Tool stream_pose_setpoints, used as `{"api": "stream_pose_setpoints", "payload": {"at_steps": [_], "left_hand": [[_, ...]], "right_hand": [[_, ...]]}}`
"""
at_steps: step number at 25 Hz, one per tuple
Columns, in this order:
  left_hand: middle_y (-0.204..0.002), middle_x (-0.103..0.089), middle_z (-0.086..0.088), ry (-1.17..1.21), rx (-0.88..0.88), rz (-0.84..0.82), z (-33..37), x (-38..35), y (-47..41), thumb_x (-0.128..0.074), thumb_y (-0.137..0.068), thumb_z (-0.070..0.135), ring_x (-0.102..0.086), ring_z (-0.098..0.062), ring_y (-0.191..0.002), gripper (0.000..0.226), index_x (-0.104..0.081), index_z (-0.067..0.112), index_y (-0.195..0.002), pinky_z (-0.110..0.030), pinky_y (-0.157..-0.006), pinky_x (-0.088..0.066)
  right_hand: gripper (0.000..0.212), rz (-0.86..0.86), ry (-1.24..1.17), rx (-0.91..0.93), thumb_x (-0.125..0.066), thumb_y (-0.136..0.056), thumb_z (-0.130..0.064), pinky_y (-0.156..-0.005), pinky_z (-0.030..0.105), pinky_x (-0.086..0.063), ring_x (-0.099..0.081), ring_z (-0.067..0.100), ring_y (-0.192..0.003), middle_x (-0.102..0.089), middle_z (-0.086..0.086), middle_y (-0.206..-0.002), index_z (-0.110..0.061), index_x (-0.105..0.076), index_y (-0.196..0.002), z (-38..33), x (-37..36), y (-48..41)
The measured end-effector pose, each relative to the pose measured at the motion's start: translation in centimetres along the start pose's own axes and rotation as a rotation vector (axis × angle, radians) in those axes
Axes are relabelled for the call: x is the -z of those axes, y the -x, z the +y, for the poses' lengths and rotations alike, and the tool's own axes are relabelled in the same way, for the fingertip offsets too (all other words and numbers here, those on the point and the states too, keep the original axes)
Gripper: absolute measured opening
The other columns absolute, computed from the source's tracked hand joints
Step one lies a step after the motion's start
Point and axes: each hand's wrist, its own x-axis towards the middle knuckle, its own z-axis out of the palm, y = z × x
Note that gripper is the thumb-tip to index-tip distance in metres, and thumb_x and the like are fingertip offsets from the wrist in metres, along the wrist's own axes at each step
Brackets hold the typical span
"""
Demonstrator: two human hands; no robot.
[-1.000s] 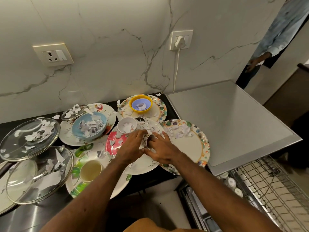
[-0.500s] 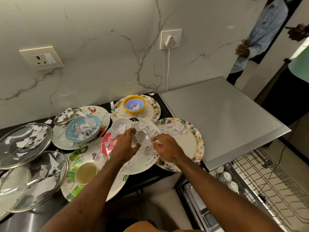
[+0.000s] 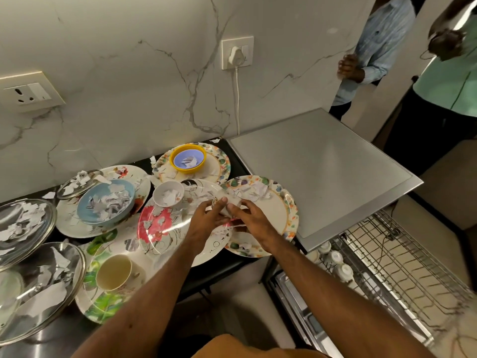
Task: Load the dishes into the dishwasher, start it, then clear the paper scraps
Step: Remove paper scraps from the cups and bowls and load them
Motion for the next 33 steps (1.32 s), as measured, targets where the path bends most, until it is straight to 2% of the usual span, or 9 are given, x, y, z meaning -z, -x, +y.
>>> {"api": "stream_pose_setpoints", "payload": {"at_steps": [4,7,10,14,16,19,23,29,33], "left_hand": [[-0.101,-0.077,-0.02,-0.094,0.072,-0.069,-0.3,-3.0,0.1,-0.069,-0.092,0.057,-0.075,-0.036,-0.097,0.061,-0.069,0.001,-0.117,-0.047,-0.095,-0.06],[-0.092,-0.078,-0.017,-0.232,0.145,-0.067,-0.6,-6.0,0.3,-0.058,-0.093,0.068,-0.076,-0.033,-0.084,0.068,-0.07,0.004,-0.114,-0.039,-0.079,-0.063],[-0.089,-0.077,-0.02,-0.273,0.187,-0.057,-1.5,-9.6,0.8,-0.041,-0.1,0.069,-0.074,-0.031,-0.073,0.067,-0.068,0.008,-0.103,-0.035,-0.067,-0.062],[-0.093,-0.073,-0.022,-0.363,0.143,-0.096,-4.1,-14.7,1.5,-0.046,-0.11,0.031,-0.07,-0.024,-0.068,0.036,-0.068,0.003,-0.104,-0.034,-0.068,-0.061],[-0.103,-0.074,-0.011,-0.654,0.026,-0.178,-5.6,-17.4,1.6,-0.056,-0.103,0.014,-0.072,-0.022,-0.08,0.015,-0.069,0.01,-0.11,-0.035,-0.078,-0.062],[-0.117,-0.068,-0.002,-1.069,-0.146,-0.369,-6.5,-22.6,1.8,-0.056,-0.1,0.01,-0.064,-0.017,-0.103,0.025,-0.068,0.016,-0.121,-0.03,-0.091,-0.053],[-0.137,-0.058,-0.005,-1.525,-0.262,-0.532,-8.3,-28.7,-0.4,-0.062,-0.089,0.006,-0.056,-0.027,-0.123,0.052,-0.057,0.024,-0.137,-0.044,-0.103,-0.048],[-0.151,-0.038,-0.01,-1.667,-0.244,-0.498,-7.8,-34.1,-2.0,-0.058,-0.092,-0.005,-0.039,-0.036,-0.138,0.074,-0.042,0.036,-0.151,-0.052,-0.096,-0.053],[-0.172,0.003,-0.008,-1.763,-0.09,-0.561,-7.4,-35.9,-4.1,-0.053,-0.097,-0.003,-0.008,-0.045,-0.155,0.088,-0.02,0.053,-0.157,-0.066,-0.109,-0.04]], "right_hand": [[0.057,0.153,0.12,0.051,-0.068,-0.088,-0.069,-0.07,0.037,-0.062,-0.073,0.02,-0.075,-0.076,0.006,-0.1,-0.02,-0.065,-0.116,0.5,3.0,0.3],[0.067,0.254,0.163,0.059,-0.06,-0.079,-0.082,-0.057,0.033,-0.051,-0.062,0.013,-0.058,-0.07,0.0,-0.078,-0.018,-0.066,-0.099,1.0,5.9,0.8],[0.055,0.329,0.201,0.054,-0.061,-0.088,-0.075,-0.068,0.032,-0.058,-0.07,0.013,-0.077,-0.073,-0.007,-0.087,-0.021,-0.069,-0.096,1.7,9.9,2.6],[0.076,0.445,0.193,0.143,-0.057,-0.089,-0.078,-0.068,0.051,-0.059,-0.069,0.042,-0.085,-0.07,0.021,-0.086,-0.003,-0.069,-0.089,3.8,16.8,6.5],[0.077,0.476,0.221,0.179,-0.055,-0.091,-0.076,-0.059,0.054,-0.058,-0.069,0.046,-0.076,-0.068,0.025,-0.079,0.0,-0.068,-0.086,5.4,20.7,9.2],[0.058,0.53,0.317,0.128,-0.055,-0.099,-0.064,-0.052,0.053,-0.061,-0.073,0.035,-0.066,-0.071,0.012,-0.073,-0.011,-0.071,-0.084,7.6,26.4,13.4],[0.048,0.505,0.515,-0.021,-0.054,-0.095,-0.07,-0.065,0.037,-0.065,-0.075,0.014,-0.08,-0.074,-0.005,-0.088,-0.025,-0.069,-0.101,11.4,32.4,17.2],[0.068,0.418,0.9,-0.326,-0.064,-0.088,-0.072,-0.076,0.037,-0.058,-0.066,0.021,-0.093,-0.066,0.003,-0.109,-0.015,-0.058,-0.125,18.7,38.7,15.9],[0.07,0.344,1.044,-0.464,-0.067,-0.087,-0.068,-0.079,0.044,-0.062,-0.067,0.026,-0.095,-0.065,0.009,-0.114,-0.012,-0.056,-0.126,22.7,40.3,14.4]]}}
